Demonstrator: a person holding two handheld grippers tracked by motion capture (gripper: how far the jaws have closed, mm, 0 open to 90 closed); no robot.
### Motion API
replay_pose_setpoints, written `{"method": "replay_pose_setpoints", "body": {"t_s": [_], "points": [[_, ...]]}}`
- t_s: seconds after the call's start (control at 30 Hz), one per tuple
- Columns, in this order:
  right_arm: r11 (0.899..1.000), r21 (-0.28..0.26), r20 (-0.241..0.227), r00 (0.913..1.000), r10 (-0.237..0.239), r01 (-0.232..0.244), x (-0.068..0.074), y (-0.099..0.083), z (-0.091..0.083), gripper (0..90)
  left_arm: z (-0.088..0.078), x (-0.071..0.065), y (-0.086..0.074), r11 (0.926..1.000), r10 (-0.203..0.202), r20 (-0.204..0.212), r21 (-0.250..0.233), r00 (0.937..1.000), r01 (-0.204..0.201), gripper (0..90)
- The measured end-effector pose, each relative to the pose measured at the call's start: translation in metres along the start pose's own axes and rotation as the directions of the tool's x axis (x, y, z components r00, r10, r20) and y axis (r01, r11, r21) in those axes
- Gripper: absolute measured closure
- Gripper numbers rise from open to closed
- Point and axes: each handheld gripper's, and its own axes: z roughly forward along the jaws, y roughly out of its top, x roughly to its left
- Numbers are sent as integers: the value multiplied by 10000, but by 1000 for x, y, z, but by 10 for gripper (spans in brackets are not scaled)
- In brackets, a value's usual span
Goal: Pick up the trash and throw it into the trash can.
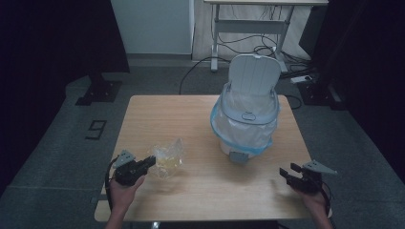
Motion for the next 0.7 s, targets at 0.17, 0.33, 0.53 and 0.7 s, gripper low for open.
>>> {"method": "replay_pose_setpoints", "body": {"t_s": [0.17,0.33,0.53,0.7], "points": [[10000,-42,18,10000,81,-81,-2,-1,-2,387,-4,-6,15,9991,390,55,-177,9992,-389,844],[10000,37,9,10000,86,-86,-2,-1,-1,387,-11,-10,35,9974,579,209,-442,9981,-569,843],[10000,57,1,10000,79,-79,-2,-2,0,388,-17,-15,57,9959,618,601,-698,9963,-576,844],[9998,139,19,9999,137,-137,-3,-2,1,388,-17,-20,68,9946,744,712,-773,9947,-689,845]]}}
